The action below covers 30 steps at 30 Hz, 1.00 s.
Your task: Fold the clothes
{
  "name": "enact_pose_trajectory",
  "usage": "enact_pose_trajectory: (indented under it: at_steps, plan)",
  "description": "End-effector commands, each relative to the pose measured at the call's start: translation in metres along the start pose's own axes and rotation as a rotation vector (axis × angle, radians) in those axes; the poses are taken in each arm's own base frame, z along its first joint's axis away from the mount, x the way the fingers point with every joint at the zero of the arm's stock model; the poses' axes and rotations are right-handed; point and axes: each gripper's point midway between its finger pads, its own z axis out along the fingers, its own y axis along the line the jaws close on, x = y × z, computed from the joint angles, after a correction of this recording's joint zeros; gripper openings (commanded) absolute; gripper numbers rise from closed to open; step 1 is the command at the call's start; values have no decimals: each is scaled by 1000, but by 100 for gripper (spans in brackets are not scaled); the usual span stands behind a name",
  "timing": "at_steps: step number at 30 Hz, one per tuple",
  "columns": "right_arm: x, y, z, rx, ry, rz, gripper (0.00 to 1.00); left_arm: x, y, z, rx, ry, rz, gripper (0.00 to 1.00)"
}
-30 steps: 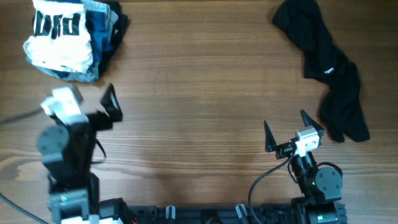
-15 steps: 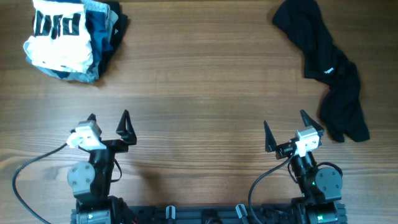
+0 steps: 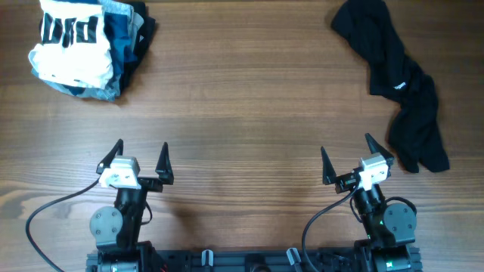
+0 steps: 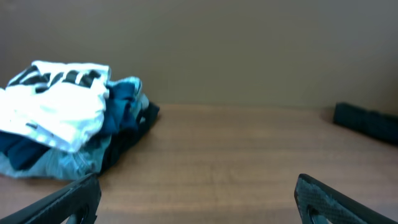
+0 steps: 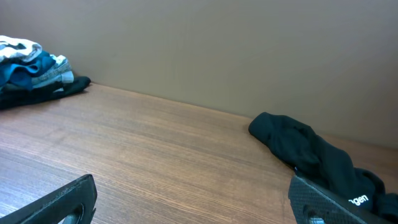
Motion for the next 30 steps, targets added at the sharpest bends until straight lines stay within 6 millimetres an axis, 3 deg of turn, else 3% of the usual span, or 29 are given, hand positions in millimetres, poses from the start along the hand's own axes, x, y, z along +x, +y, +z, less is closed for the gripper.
enact_pose_trajectory:
  at_steps: [1, 30]
  plan:
    - [-3, 2, -1, -12, -15, -7, 100, 12, 1, -1, -7, 34, 37, 100]
    - [-3, 2, -1, -12, -15, -7, 100, 12, 2, -1, -10, 35, 26, 100]
